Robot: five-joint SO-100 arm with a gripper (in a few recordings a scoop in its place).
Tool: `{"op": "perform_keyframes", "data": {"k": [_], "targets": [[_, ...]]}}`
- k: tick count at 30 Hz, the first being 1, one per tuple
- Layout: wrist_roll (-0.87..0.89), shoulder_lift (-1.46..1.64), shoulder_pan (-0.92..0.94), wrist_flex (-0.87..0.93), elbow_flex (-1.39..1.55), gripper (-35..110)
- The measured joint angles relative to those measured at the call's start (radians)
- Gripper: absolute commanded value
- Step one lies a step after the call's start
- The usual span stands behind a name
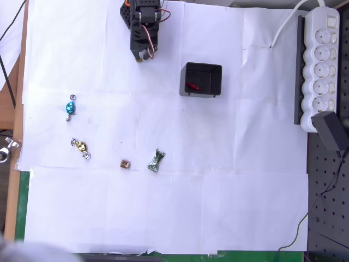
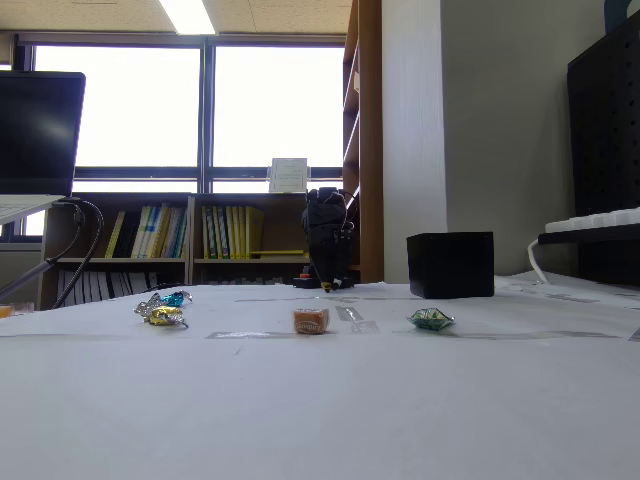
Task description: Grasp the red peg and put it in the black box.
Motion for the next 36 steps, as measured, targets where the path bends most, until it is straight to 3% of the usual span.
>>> {"op": "perform_keyframes", "data": {"k": [36], "targets": [[0.000,0.000,0.032,0.000,0.000,0]]}}
